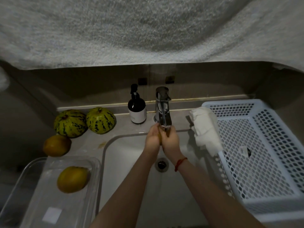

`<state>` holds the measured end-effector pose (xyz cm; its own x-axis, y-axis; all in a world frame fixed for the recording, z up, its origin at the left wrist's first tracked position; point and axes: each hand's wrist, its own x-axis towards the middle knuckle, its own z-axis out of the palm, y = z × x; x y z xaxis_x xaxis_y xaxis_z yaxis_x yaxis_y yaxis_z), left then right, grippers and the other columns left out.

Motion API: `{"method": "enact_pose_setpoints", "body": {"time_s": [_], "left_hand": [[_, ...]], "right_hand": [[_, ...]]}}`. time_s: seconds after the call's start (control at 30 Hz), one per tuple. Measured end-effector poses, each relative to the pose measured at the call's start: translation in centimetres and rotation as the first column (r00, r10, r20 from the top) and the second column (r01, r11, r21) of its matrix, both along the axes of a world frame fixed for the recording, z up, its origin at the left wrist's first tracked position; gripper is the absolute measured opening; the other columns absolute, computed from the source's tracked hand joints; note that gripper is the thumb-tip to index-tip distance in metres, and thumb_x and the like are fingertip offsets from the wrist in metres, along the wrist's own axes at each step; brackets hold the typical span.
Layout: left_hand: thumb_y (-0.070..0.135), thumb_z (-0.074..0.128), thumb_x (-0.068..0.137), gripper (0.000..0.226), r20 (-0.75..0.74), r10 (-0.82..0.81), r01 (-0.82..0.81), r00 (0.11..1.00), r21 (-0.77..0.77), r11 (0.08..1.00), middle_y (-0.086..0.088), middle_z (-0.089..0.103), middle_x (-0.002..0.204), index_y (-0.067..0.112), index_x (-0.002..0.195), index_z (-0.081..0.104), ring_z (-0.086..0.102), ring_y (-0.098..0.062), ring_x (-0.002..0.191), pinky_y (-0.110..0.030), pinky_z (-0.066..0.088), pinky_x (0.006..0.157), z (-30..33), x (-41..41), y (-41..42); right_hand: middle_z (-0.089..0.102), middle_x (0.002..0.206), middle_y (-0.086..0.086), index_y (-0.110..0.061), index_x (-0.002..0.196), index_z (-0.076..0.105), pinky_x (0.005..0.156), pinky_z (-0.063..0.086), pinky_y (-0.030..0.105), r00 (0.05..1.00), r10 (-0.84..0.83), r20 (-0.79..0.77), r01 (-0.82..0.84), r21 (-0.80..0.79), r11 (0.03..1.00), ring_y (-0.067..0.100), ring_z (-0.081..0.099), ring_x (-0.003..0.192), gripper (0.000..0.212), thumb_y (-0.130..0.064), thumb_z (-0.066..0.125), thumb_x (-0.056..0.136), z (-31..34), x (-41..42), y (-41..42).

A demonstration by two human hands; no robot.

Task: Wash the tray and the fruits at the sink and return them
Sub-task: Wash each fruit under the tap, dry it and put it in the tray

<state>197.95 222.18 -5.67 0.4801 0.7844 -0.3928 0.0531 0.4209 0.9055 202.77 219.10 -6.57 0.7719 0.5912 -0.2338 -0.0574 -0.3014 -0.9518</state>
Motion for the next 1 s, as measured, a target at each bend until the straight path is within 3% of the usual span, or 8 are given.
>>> {"method": "enact_pose_setpoints", "body": {"time_s": [0.1, 0.23, 0.3, 0.37, 0.47, 0.63, 0.8, 1.0], "left_hand": [[0.042, 0.026, 0.102, 0.046, 0.102, -0.114, 0.137, 0.988, -0.259, 0.956, -0.014, 0.061, 0.118, 0.012, 0.125, 0.053, 0.058, -0.024, 0.109, -0.036, 0.049, 0.087, 0.0, -0.8, 0.7], [0.047, 0.046, 0.094, 0.047, 0.132, -0.205, 0.243, 0.970, -0.440, 0.865, -0.012, 0.063, 0.107, 0.010, 0.120, 0.057, 0.061, -0.022, 0.097, -0.034, 0.050, 0.075, -0.1, -1.8, 1.7], [0.047, 0.053, 0.090, 0.045, 0.050, -0.161, 0.166, 0.986, -0.446, 0.880, -0.015, 0.059, 0.113, 0.012, 0.119, 0.055, 0.060, -0.026, 0.095, -0.035, 0.052, 0.070, -0.3, -1.5, 1.6], [0.051, 0.048, 0.091, 0.041, -0.027, -0.114, 0.090, 0.993, -0.440, 0.893, -0.016, 0.058, 0.109, 0.016, 0.112, 0.051, 0.062, -0.028, 0.083, -0.031, 0.051, 0.059, -0.8, -0.9, 1.3], [0.050, 0.034, 0.096, 0.035, -0.070, -0.045, 0.011, 0.997, -0.420, 0.907, -0.014, 0.057, 0.096, 0.017, 0.104, 0.044, 0.061, -0.026, 0.073, -0.027, 0.048, 0.053, -0.8, 0.4, 0.9], [0.028, 0.031, 0.102, 0.032, -0.306, -0.066, 0.121, 0.950, 0.163, 0.979, -0.021, 0.057, 0.113, 0.009, 0.110, 0.056, 0.056, -0.032, 0.106, -0.046, 0.046, 0.096, -2.1, 1.2, 0.1], [0.028, 0.030, 0.103, 0.028, -0.065, -0.057, 0.067, 0.996, 0.163, 0.984, -0.002, 0.060, 0.089, 0.027, 0.091, 0.056, 0.060, -0.015, 0.086, -0.020, 0.051, 0.074, -1.1, 0.1, -0.6], [0.010, 0.033, 0.101, 0.037, 0.038, -0.100, 0.102, 0.994, -0.060, 0.993, -0.031, 0.053, 0.124, 0.000, 0.136, 0.043, 0.050, -0.047, 0.113, -0.044, 0.047, 0.091, 0.0, -1.0, 0.3]], "right_hand": [[0.055, 0.107, 0.014, -0.005, 0.114, 0.051, 0.091, 0.046, 0.044, 0.961, 0.147, 0.236, -0.155, 0.015, 0.988, 0.028, 0.054, 0.103, 0.024, -0.017, 0.052, 0.094, -0.8, -0.4, -0.8], [0.045, 0.108, 0.004, -0.001, 0.125, 0.051, 0.086, 0.038, 0.013, 0.870, 0.287, 0.401, -0.323, 0.022, 0.946, 0.019, 0.049, 0.101, 0.036, -0.015, 0.046, 0.092, -1.3, -1.0, -2.6], [0.054, 0.102, 0.007, 0.000, 0.119, 0.056, 0.078, 0.042, 0.007, 0.934, 0.240, 0.266, -0.270, 0.080, 0.960, 0.023, 0.055, 0.096, 0.028, -0.007, 0.054, 0.092, -0.9, -0.3, -3.2], [0.059, 0.105, 0.010, -0.004, 0.117, 0.060, 0.080, 0.048, 0.020, 0.986, 0.158, -0.059, -0.147, 0.165, 0.975, 0.024, 0.056, 0.098, 0.027, -0.004, 0.055, 0.090, 0.2, 0.9, -3.4], [0.057, 0.111, 0.018, -0.007, 0.114, 0.062, 0.072, 0.047, 0.031, 0.924, 0.151, -0.351, -0.086, 0.193, 0.977, 0.025, 0.053, 0.099, 0.024, -0.013, 0.049, 0.094, 1.3, 1.7, -3.1], [0.060, 0.118, 0.019, -0.005, 0.121, 0.057, 0.082, 0.053, 0.042, 0.666, 0.031, -0.746, 0.001, 0.042, 0.999, 0.032, 0.058, 0.109, 0.043, -0.034, 0.059, 0.090, 2.4, 1.4, -2.5], [0.058, 0.118, 0.019, -0.001, 0.120, 0.053, 0.074, 0.055, 0.038, 0.781, -0.035, -0.624, 0.098, 0.066, 0.993, 0.032, 0.059, 0.106, 0.045, -0.038, 0.050, 0.095, 1.5, 1.2, -1.6], [0.049, 0.122, 0.024, -0.006, 0.122, 0.044, 0.084, 0.053, 0.040, 0.999, 0.028, -0.023, -0.027, 0.066, 0.997, 0.028, 0.056, 0.101, 0.026, -0.011, 0.048, 0.096, -0.4, -0.3, -1.1]]}}
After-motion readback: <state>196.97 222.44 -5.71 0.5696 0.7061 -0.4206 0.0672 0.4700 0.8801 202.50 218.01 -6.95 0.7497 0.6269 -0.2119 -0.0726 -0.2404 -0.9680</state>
